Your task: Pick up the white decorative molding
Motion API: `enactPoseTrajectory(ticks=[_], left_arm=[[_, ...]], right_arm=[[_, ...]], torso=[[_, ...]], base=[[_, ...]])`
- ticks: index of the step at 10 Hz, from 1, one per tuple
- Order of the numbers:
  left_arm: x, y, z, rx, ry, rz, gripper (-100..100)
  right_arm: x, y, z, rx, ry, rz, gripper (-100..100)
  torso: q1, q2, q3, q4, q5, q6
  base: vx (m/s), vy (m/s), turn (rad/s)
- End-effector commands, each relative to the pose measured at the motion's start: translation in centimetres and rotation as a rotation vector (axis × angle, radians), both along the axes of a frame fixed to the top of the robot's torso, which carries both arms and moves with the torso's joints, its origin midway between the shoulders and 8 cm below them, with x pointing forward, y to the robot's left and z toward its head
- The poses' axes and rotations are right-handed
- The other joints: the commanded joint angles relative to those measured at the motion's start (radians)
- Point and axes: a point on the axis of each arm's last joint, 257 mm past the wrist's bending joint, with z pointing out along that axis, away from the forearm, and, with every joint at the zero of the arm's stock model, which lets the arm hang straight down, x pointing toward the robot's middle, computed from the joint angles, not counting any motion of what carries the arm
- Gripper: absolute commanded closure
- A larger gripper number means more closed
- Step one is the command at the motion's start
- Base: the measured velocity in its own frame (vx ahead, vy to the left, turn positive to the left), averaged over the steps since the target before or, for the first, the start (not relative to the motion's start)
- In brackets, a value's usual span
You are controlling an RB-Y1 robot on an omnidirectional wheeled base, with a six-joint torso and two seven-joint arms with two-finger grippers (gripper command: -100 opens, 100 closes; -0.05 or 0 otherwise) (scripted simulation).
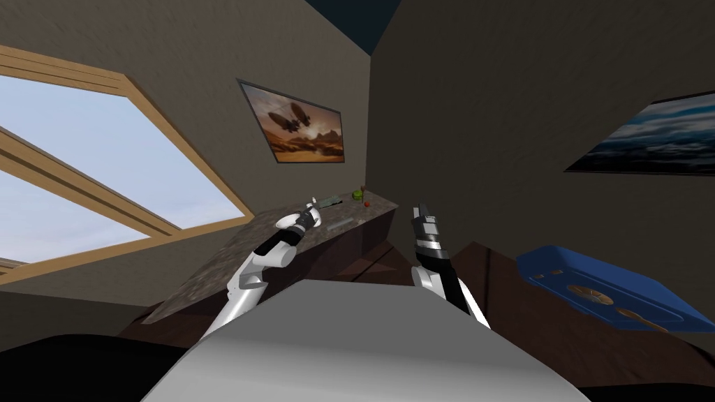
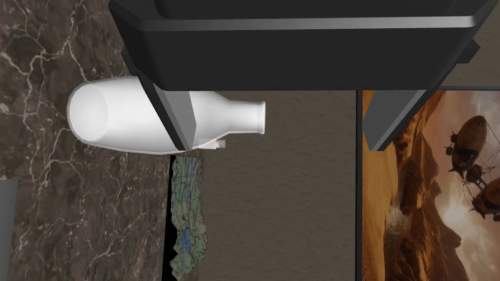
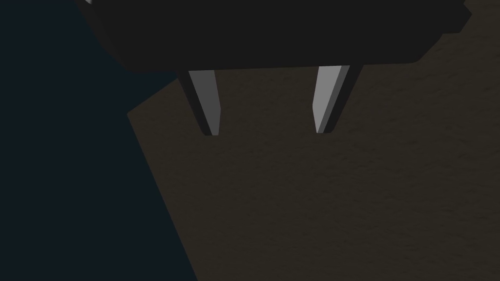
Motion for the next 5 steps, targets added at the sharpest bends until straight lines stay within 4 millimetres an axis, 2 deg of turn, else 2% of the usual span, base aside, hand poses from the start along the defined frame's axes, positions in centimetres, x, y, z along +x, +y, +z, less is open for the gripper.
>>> enactPoseTrajectory(ticks=[1, 5], left_arm=[[0.1, 0.1, -1.1, -0.016, 0.047, 0.001, -100], [0.3, 0.7, -3.0, -0.045, 0.132, 0.004, -100]], right_arm=[[0.0, 0.0, 0.0, 0.0, 0.0, 0.0, 0], [0.0, 0.0, 0.0, 0.0, 0.0, 0.0, 0]], torso=[[0.0, 0.0, 0.0, 0.0, 0.0, 0.0], [-0.001, -0.001, 0.0, 0.0, 0.0, 0.0]], base=[[0.024, -0.029, -0.007], [0.023, -0.026, -0.009]])
